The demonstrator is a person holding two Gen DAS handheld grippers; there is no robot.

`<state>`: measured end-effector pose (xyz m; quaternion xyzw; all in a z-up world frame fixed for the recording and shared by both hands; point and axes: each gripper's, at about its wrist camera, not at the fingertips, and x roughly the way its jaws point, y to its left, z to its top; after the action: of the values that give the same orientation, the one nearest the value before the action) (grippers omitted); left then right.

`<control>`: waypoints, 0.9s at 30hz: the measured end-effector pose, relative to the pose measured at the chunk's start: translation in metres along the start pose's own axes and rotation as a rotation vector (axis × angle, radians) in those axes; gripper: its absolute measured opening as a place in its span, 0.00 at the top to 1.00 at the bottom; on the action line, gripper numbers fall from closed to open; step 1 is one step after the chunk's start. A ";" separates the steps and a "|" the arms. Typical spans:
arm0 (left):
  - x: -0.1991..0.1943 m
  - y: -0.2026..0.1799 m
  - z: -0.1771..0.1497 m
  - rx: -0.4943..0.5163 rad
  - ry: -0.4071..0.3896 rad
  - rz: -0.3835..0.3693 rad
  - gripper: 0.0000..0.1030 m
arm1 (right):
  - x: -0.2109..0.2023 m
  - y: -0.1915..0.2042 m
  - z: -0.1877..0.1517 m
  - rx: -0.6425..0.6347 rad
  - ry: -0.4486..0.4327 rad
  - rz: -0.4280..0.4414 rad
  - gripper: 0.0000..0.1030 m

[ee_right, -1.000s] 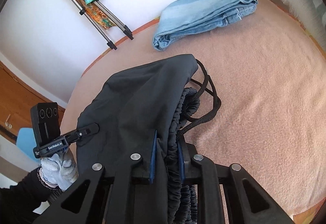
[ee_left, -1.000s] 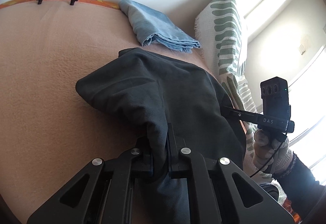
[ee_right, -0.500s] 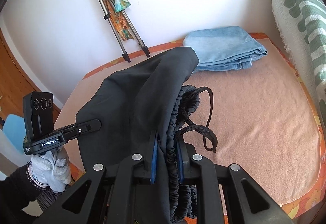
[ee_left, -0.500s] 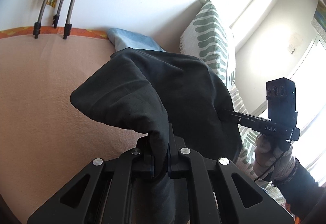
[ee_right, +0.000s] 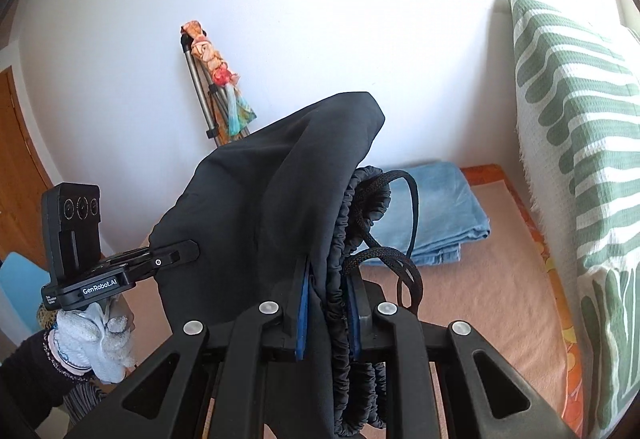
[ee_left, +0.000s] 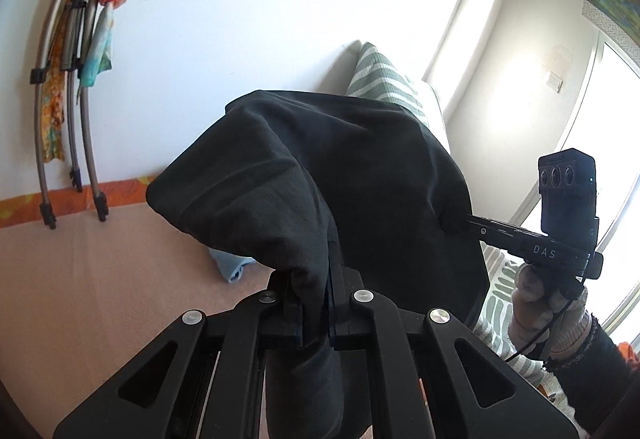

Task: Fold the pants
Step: 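Lift the folded trousers with both grippers and carry them toward the denim, then lower the trousers with both grippers onto the folded light-blue denim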

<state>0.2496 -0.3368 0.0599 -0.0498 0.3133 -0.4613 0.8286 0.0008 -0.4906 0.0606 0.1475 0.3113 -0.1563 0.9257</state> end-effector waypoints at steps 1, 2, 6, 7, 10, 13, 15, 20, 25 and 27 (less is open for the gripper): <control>0.004 -0.001 0.010 0.011 -0.013 0.004 0.94 | 0.000 -0.002 0.011 -0.006 -0.014 -0.008 0.86; 0.008 -0.002 0.020 0.021 -0.024 0.006 0.94 | 0.001 -0.005 0.021 -0.010 -0.027 -0.015 0.86; 0.032 -0.003 0.050 0.053 -0.053 0.007 0.94 | 0.011 -0.020 0.059 -0.026 -0.055 -0.037 0.86; 0.039 -0.001 0.057 0.059 -0.057 0.007 0.94 | 0.016 -0.025 0.069 -0.030 -0.058 -0.044 0.86; 0.063 0.006 0.071 0.062 -0.055 0.003 0.94 | 0.035 -0.041 0.093 -0.041 -0.052 -0.052 0.86; 0.091 0.019 0.078 0.067 -0.041 0.012 0.94 | 0.063 -0.060 0.114 -0.055 -0.027 -0.061 0.86; 0.112 0.033 0.081 0.057 -0.023 0.018 0.94 | 0.088 -0.076 0.124 -0.048 -0.006 -0.058 0.86; 0.172 0.068 0.076 0.048 0.036 0.045 0.94 | 0.162 -0.115 0.128 -0.043 0.068 -0.052 0.86; 0.231 0.102 0.057 0.032 0.088 0.100 0.94 | 0.239 -0.160 0.113 -0.003 0.161 -0.060 0.86; 0.248 0.116 0.052 0.052 0.103 0.192 0.93 | 0.268 -0.174 0.106 0.003 0.201 -0.081 0.85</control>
<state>0.4580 -0.4787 -0.0591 0.0258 0.3469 -0.3898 0.8527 0.1937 -0.7405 -0.0558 0.1510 0.4080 -0.1785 0.8826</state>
